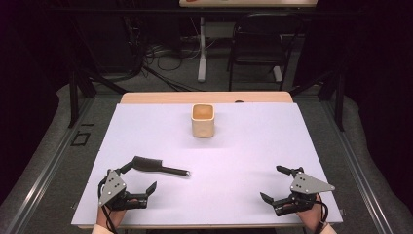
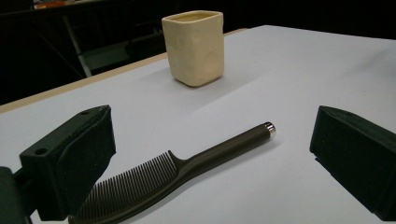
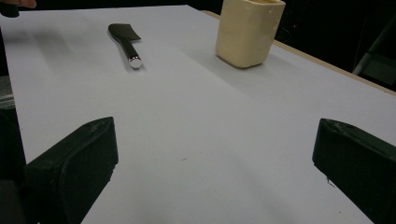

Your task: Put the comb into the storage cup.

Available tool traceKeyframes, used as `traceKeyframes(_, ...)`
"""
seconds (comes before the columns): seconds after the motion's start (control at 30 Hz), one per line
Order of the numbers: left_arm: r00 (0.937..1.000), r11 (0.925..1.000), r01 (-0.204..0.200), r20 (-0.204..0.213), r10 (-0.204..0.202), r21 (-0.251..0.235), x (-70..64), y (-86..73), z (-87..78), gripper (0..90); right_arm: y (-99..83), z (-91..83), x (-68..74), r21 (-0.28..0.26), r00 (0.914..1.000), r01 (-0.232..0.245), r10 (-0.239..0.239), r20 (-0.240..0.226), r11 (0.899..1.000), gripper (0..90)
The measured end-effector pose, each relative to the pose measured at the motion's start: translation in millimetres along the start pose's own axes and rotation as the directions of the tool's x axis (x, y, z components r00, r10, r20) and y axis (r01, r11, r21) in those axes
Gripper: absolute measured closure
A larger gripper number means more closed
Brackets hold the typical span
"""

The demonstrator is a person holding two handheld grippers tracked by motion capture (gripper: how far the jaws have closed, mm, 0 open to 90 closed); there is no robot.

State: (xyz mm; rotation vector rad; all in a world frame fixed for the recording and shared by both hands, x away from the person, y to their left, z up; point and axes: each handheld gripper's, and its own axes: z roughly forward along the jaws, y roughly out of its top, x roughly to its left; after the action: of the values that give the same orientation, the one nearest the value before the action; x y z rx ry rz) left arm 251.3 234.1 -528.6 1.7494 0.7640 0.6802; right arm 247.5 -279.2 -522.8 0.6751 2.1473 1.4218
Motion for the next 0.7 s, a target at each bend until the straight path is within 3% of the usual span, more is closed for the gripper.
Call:
traceKeyframes(0.37, 1.0, 0.998, 0.002, 0.001, -0.002, 0.064, -5.4, 11.1, 14.8, 0.2, -0.3, 0.2, -0.2, -0.001, 1.0, -0.004, 0.004, 0.0, 1.0, 0.0)
traceKeyframes(0.7, 0.9999, 0.9975, 0.012, -0.005, -0.012, 0.07, -3.7, 17.4, 26.3, 0.2, -0.4, 1.0, -0.4, 0.005, 1.0, -0.004, 0.004, 0.002, 1.0, 0.0)
